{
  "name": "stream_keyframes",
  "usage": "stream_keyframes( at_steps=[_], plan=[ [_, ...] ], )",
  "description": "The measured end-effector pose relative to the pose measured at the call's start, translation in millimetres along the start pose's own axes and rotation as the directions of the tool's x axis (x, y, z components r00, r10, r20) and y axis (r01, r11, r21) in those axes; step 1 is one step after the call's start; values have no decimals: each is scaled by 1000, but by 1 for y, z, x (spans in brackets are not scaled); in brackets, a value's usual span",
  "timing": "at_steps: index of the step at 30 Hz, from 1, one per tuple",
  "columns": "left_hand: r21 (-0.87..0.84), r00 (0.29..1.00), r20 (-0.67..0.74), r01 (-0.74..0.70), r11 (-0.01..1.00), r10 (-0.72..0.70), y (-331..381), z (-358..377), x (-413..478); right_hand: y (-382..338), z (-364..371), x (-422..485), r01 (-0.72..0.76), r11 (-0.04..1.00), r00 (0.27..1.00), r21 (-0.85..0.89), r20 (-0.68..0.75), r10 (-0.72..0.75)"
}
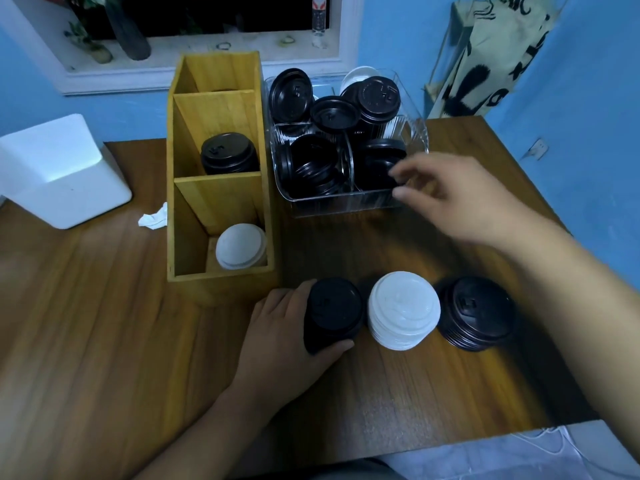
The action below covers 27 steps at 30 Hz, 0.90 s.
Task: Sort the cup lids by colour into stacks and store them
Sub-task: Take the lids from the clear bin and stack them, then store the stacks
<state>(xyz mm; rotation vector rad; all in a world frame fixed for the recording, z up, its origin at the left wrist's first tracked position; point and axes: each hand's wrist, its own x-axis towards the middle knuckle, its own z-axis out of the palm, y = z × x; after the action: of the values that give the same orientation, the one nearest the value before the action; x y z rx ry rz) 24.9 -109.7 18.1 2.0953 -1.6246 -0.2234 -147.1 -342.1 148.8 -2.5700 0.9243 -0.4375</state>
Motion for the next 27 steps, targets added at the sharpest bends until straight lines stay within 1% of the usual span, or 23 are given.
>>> stream_keyframes(
  at_steps=[2,3,5,6,9,12,14,16,18,21,22,23,24,25,26,27],
  plan=[
    [-11,1000,4,1,1000,-1,0,-1,0,6,3,33,-13,986,997,-166,-80,-1],
    [-17,1000,5,-2,1000,2,0,-1,0,8,7,48,-32,966,996,-257,-88,9],
    [-25,1000,4,-4,1000,5,0,-1,0,11,17,75,-63,910,998,-410,-55,44],
    [-27,1000,5,-1,1000,1,0,-1,0,11,21,85,-75,885,997,-460,-30,70],
    [-16,1000,8,6,1000,-6,1,-2,1,8,26,105,-121,826,986,-550,27,162],
    [-8,1000,8,-1,1000,1,0,-1,1,12,28,113,-128,810,984,-572,32,177],
    [-4,1000,13,-4,1000,4,-1,-1,1,13,27,111,-109,812,990,-573,12,141],
    [-4,1000,16,-2,1000,2,-1,-1,1,15,23,106,-102,814,994,-572,-40,97],
    [-8,1000,16,2,1000,-2,-1,-1,1,17,16,100,-107,824,990,-556,-138,35],
    [-11,1000,19,-2,1000,3,0,-1,0,17,3,76,-120,865,937,-488,-343,-64],
    [-9,1000,21,-1,1000,2,0,-1,0,17,0,61,-86,889,917,-449,-384,-105],
    [-6,1000,22,-1,1000,1,-1,-2,0,16,-1,42,-19,912,909,-410,-387,-156],
    [-6,1000,22,0,1000,1,-1,-2,0,13,2,22,81,920,908,-385,-351,-227],
    [-7,1000,22,-1,1000,1,-1,-1,1,12,7,4,190,905,905,-380,-290,-311],
    [-8,1000,21,-4,1000,4,-1,-1,1,13,15,-11,282,876,898,-392,-214,-385],
    [-9,1000,19,-7,1000,7,-1,-1,1,20,24,-20,343,846,891,-409,-143,-430]
  ],
)
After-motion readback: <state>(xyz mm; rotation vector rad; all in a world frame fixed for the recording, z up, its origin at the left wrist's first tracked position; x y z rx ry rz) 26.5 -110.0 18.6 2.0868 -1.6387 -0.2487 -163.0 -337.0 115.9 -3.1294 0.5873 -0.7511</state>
